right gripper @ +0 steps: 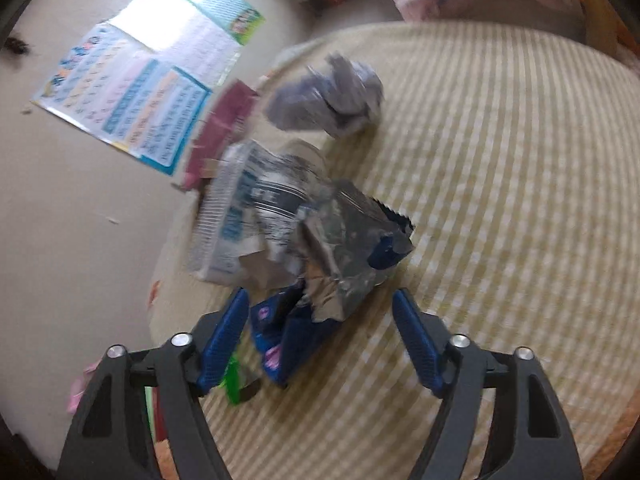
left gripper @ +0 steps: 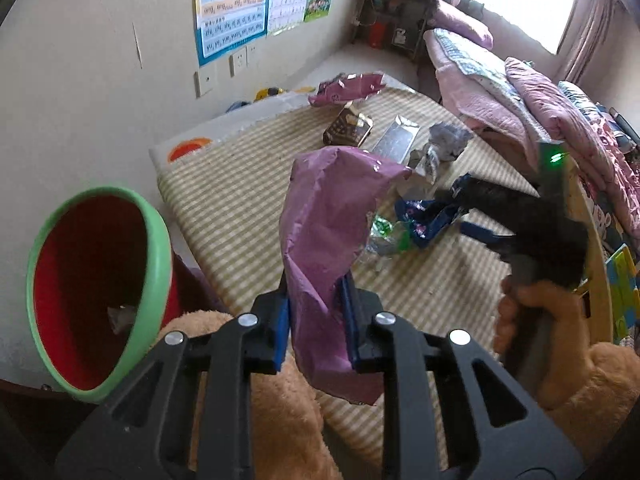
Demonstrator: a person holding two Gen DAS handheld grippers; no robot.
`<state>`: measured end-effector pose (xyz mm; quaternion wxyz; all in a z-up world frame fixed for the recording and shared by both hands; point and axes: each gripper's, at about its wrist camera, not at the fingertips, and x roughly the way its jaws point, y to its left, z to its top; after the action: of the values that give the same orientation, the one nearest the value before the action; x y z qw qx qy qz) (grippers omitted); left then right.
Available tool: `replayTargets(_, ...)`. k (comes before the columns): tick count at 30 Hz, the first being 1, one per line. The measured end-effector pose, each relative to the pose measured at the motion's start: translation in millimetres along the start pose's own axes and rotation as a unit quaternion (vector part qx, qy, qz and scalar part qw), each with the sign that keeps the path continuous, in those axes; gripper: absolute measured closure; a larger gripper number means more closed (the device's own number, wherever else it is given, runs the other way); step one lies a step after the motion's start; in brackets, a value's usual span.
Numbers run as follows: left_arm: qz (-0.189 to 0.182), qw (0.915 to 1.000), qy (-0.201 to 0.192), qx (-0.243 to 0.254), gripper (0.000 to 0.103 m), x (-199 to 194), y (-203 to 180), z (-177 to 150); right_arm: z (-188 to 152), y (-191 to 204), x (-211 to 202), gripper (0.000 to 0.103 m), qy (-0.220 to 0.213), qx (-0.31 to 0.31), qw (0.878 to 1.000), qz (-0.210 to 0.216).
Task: Collect trash
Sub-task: 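Grasp the pink plastic bag with the left tool while the right tool grasps the blue-silver chip bag, then carry both bags over the red bucket and open both tools to drop them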
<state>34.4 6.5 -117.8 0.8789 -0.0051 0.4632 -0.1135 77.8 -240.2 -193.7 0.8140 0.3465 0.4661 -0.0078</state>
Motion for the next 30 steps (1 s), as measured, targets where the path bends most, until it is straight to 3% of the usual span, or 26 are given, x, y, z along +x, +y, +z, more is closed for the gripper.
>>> replayTargets(4, -0.006, 1.0000, -0.001, 0.000, 0.082, 0.7, -1.2, -1.3, -4.9, 6.3, -24.6, 0.075, -0.011, -0.031, 0.999, 0.010)
replayTargets(14, -0.028, 0.9995, 0.012, 0.003, 0.082, 8.3, -14.9, -8.3, -41.1, 13.8, -110.4, 0.075, -0.055, -0.102, 0.993, 0.026)
replayTargets(22, 0.008, 0.9996, -0.021, 0.015, 0.082, -8.8, -11.3, -0.6, -58.6, 50.2, -148.9, 0.075, -0.101, -0.159, 0.982, 0.034)
replayTargets(30, 0.014, 0.9988, -0.047, -0.006, 0.082, -25.7, 4.5, 8.2, -68.2, 86.1, -159.7, 0.075, -0.117, -0.207, 0.971, 0.041)
